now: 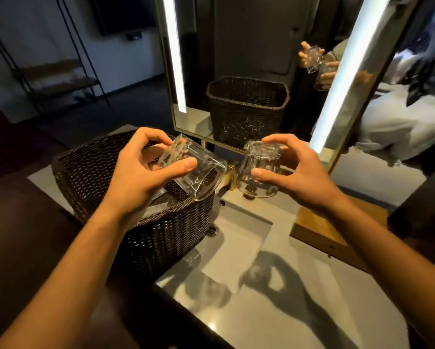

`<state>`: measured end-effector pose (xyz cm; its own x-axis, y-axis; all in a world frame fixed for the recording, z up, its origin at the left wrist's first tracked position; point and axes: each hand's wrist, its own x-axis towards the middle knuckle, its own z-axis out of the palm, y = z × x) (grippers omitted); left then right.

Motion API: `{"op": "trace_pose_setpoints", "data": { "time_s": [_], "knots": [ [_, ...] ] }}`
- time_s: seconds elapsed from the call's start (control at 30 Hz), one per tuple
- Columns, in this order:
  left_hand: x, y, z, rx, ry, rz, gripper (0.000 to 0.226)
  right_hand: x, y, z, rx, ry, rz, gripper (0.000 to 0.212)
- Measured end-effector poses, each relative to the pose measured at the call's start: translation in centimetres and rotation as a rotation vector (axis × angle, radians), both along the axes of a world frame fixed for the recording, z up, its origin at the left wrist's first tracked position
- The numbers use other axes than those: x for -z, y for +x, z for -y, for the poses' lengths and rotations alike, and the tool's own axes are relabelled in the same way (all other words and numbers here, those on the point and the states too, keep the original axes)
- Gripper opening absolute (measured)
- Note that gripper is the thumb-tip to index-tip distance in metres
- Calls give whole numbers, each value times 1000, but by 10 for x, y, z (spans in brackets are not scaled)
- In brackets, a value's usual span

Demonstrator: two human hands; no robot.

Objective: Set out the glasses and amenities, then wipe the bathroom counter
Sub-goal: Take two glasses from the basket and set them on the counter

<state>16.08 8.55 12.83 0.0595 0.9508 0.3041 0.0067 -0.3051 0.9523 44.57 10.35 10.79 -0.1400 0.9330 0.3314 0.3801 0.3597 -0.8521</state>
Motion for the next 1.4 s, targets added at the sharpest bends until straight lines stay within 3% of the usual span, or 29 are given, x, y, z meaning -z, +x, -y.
{"op": "trace_pose_setpoints", "data": {
  "time_s": [0.77, 1.1, 1.4],
  "knots": [
    [38, 115, -13, 540, -72, 59, 37, 7, 74, 131, 609, -63, -35, 61],
    [60, 162, -7, 619, -53, -60, 43, 30, 109, 172, 752, -70, -56, 62],
    [85, 241, 9, 595, -75, -193, 48, 51, 191, 203, 820, -151, -27, 64]
  ]
}}
